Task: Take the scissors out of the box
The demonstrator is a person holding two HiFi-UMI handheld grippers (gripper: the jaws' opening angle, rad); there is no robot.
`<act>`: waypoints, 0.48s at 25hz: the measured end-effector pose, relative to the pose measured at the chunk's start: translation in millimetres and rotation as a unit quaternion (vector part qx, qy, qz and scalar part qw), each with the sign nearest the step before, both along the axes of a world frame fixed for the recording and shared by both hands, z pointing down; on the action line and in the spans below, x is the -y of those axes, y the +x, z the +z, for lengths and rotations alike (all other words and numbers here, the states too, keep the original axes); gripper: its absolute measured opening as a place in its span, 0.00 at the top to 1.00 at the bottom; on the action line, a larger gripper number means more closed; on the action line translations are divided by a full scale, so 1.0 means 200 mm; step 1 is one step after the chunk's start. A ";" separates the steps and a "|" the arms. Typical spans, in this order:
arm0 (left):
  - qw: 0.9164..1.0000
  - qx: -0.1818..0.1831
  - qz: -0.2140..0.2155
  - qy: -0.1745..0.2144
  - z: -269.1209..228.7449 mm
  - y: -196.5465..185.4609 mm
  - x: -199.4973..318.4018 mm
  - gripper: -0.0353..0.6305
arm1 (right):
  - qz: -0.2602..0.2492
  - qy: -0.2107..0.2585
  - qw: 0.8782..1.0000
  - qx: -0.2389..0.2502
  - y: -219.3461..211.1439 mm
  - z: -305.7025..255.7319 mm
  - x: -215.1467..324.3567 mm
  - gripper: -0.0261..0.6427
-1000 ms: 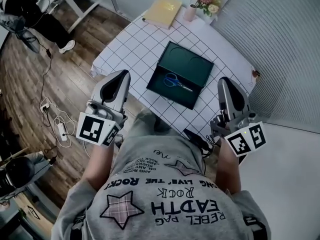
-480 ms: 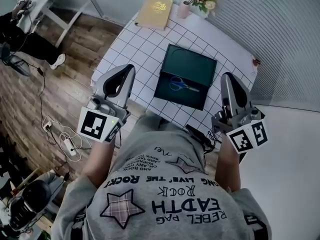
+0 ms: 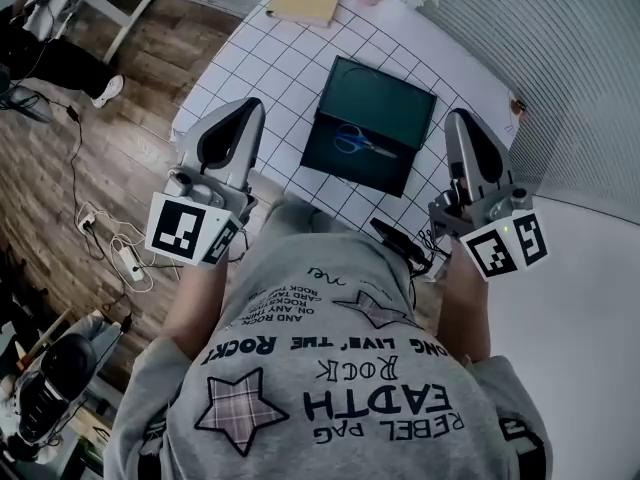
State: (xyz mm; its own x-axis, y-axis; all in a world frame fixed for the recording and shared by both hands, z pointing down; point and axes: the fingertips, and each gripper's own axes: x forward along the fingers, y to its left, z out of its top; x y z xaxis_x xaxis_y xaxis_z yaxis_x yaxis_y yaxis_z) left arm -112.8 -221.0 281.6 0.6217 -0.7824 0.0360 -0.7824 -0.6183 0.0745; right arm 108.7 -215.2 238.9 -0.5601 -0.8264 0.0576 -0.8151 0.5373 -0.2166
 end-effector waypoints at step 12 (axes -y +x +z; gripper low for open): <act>1.000 -0.007 -0.020 -0.008 0.08 0.09 -0.06 0.94 | -0.055 -0.051 0.997 -0.027 0.00 0.28 -0.01 0.94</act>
